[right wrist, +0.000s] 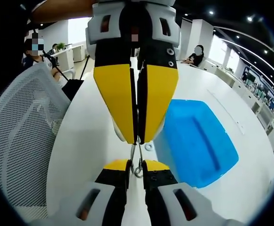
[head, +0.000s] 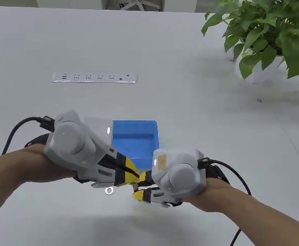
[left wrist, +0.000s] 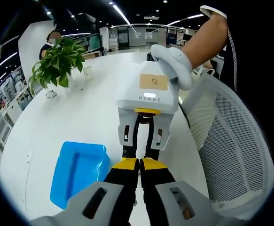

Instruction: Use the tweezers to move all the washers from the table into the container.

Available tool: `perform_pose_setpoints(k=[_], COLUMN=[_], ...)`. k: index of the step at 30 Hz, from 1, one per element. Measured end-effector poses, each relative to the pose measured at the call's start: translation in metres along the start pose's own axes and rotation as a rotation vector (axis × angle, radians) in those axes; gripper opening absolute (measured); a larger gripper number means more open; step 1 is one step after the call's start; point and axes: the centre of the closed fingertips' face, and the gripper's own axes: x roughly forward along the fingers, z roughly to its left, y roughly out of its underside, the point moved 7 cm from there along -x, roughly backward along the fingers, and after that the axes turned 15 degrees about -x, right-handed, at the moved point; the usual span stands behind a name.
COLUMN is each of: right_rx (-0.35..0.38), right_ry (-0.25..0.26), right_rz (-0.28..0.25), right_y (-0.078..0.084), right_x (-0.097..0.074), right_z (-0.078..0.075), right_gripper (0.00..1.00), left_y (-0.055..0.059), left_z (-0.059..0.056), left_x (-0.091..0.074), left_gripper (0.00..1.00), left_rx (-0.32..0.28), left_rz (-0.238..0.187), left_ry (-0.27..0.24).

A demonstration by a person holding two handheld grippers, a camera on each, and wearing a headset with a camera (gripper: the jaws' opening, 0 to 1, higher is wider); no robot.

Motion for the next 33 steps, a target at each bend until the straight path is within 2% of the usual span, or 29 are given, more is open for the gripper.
perform_pose_setpoints(k=[3, 7, 26, 33], right_rx=[0.003, -0.002, 0.013, 0.02], right_ry=[0.006, -0.001, 0.004, 0.011], right_rz=[-0.008, 0.001, -0.007, -0.012], right_y=[-0.0011, 0.0007, 0.0034, 0.0037], right_x=[-0.0007, 0.001, 0.0002, -0.0002], right_z=[-0.0009, 0.0009, 0.0045, 0.0027], right_gripper=[0.13, 0.13, 0.18, 0.15], left_y=[-0.0019, 0.0007, -0.0033, -0.0026], left_z=[0.0003, 0.0018, 0.004, 0.004], left_x=[-0.0016, -0.0001, 0.0043, 0.0044], left_gripper=[0.06, 0.06, 0.05, 0.05], left_rx=[-0.004, 0.002, -0.006, -0.006], left_rz=[-0.009, 0.008, -0.014, -0.014], left_ry=[0.001, -0.002, 0.006, 0.01])
